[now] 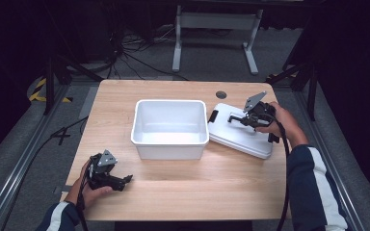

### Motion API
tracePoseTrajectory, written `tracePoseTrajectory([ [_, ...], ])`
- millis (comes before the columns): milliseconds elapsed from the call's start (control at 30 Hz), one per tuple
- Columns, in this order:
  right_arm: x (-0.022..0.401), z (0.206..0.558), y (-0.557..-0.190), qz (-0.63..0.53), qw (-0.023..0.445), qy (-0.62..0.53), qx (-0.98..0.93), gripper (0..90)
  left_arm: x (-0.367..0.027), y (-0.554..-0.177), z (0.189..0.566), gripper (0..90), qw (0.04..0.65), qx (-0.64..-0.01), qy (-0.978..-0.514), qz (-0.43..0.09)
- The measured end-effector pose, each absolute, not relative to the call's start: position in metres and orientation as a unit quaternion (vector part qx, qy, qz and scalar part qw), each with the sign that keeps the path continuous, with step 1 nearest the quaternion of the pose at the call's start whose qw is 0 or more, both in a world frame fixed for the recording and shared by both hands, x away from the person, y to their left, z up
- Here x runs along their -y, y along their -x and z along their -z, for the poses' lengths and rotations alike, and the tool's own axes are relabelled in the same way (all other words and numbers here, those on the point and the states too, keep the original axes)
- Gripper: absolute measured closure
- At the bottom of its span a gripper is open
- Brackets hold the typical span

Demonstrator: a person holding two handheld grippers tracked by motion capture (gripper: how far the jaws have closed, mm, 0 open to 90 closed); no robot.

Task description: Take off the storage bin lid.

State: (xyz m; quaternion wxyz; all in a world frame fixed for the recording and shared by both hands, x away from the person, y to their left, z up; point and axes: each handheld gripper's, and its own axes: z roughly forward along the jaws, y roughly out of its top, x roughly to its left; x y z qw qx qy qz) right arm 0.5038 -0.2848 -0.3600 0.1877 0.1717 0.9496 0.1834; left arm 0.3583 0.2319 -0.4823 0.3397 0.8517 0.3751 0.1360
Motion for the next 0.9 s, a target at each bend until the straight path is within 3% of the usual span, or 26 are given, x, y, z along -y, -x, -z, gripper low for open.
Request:
tracePoseTrajectory([
  [900,0.292,0.38,-0.507,-0.139,0.171,-0.184,-0.958,82.4,-0.232,-0.358,0.482,0.5,0.34,-0.375,-0.852,-0.136],
])
